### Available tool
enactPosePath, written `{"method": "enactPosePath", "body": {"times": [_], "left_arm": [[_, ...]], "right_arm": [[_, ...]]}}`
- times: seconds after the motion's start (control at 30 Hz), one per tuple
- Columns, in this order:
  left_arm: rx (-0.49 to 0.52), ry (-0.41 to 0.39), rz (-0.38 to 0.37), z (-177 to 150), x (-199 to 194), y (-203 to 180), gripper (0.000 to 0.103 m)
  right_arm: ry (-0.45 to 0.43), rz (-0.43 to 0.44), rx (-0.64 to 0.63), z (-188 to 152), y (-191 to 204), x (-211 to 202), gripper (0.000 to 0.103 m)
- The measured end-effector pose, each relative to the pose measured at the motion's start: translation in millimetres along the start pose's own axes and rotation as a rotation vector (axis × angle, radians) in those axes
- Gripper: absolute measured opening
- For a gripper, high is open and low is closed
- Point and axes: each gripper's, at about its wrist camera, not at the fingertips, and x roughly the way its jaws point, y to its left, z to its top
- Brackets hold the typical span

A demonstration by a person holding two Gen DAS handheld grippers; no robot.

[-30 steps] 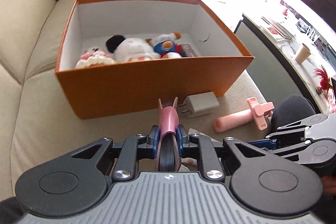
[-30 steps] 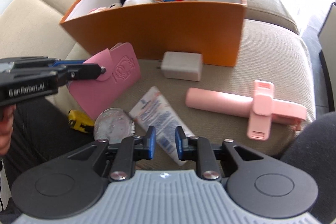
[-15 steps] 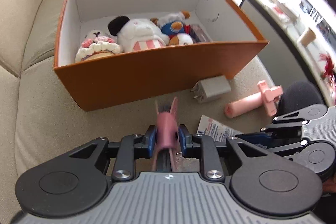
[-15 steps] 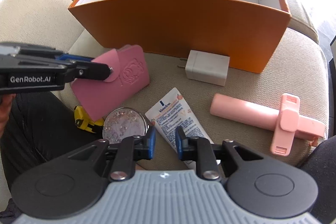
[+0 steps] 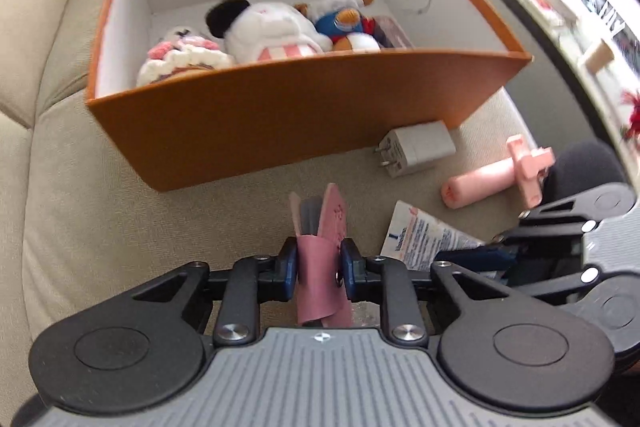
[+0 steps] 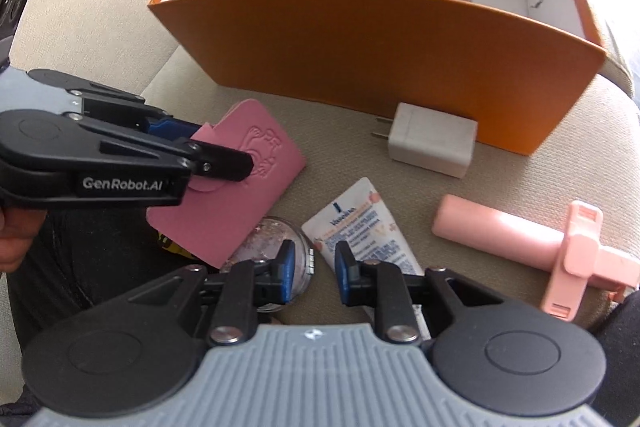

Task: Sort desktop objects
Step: 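Grasp the yellow tape measure with the right gripper while the left holds the phone case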

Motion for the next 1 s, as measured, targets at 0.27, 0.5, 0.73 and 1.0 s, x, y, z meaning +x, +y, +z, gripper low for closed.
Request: {"method": "enactPosePath", "body": {"times": [0.27, 0.5, 0.73, 1.0], "left_arm": [[-0.053, -0.110, 0.075, -3, -53, 23, 0.021], [-0.111, -0.126, 0.099, -14, -68, 49, 0.021], [-0.150, -0.132, 0.072, -24, -65, 64, 0.021], [-0.223, -0.080, 0.052, -24, -45, 81, 0.025]], "right_arm": [[-0.010, 0.112, -0.206, 16, 47, -5, 0.024], [0.074, 0.118, -0.471, 23, 99, 19, 0.028], [0.169, 0.075, -0.653, 24, 115, 39, 0.028], [0.236, 0.057, -0.722, 39, 132, 65, 0.027]]}}
